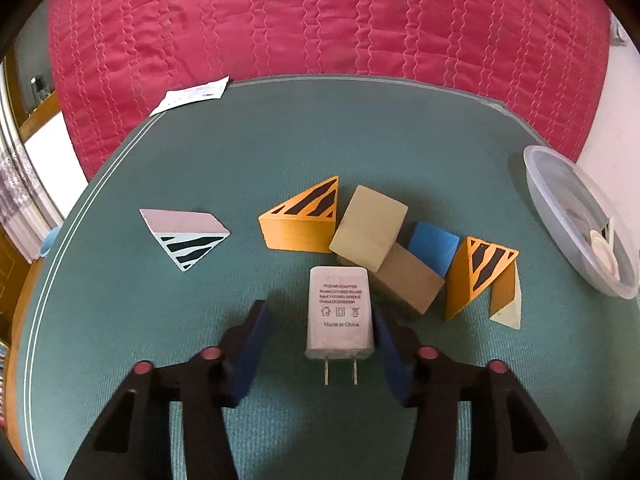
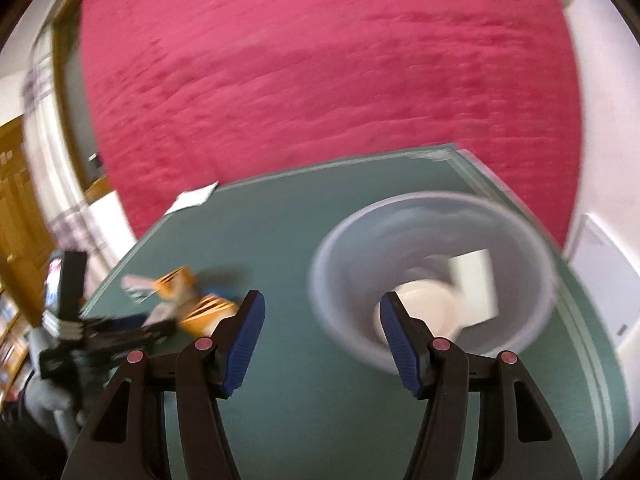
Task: Organize rigid objects
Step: 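Grasp the white phone charger with the left gripper while the right moves toward the wooden block, then grasp the beige wooden block with the right gripper and carry it over the bowl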
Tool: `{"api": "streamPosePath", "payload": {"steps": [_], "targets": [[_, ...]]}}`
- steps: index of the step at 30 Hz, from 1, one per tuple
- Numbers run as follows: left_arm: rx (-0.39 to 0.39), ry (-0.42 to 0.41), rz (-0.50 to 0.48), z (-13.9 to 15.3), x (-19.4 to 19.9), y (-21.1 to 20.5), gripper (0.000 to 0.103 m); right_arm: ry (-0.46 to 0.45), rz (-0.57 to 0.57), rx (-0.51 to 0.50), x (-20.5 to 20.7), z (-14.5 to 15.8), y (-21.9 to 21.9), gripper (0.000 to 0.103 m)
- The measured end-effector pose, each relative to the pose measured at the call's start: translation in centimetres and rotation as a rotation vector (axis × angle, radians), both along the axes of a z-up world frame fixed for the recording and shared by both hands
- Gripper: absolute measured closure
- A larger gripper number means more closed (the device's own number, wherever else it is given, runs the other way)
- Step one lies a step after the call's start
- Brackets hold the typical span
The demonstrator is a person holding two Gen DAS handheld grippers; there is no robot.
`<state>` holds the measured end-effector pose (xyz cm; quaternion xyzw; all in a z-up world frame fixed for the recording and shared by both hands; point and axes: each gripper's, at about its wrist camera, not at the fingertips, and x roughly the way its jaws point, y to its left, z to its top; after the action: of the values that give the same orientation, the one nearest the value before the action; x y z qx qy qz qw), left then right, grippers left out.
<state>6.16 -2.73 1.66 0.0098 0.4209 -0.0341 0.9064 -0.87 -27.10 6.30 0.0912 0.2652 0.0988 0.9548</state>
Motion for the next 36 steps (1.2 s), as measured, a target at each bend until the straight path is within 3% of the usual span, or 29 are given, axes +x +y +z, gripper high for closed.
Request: {"api": "streamPosePath", "payload": {"steps": [1, 3, 15, 17, 24, 32, 36], "targets": [[-0.011, -0.001, -0.003, 0.1, 0.0, 0.1, 0.065, 0.007, 0.019, -0.005, 0.1, -0.2, 0.6, 0.042], [-0.031, -0.002, -0.008, 0.2, 0.0, 0.3, 0.071, 0.023, 0.059, -0.025, 0.3, -0.8, 2.0, 0.042], [-0.069, -0.06, -0.004, 1.7, -1.4, 1.3, 0.071, 0.118, 0.298, -0.102, 2.4, -2.8, 8.0, 0.043], [-0.074, -0.067, -0.006, 1.9, -1.5, 1.4, 0.071, 0.146, 0.301, -0.123, 3.5, -3.5, 8.8, 0.048], [-0.097, -0.075, -0.009, 2.0, -1.5, 2.0, 0.071, 0.203, 0.283, -0.154, 6.7, -4.7, 9.5, 0.052], [-0.113, -0.071, -0.016, 1.9, -1.6, 2.1, 0.071, 0.225, 0.277, -0.191, 7.6, -5.0, 10.5, 0.063], [-0.114, -0.072, -0.018, 1.9, -1.7, 2.0, 0.071, 0.221, 0.272, -0.203, 7.4, -4.9, 10.7, 0.064]]}}
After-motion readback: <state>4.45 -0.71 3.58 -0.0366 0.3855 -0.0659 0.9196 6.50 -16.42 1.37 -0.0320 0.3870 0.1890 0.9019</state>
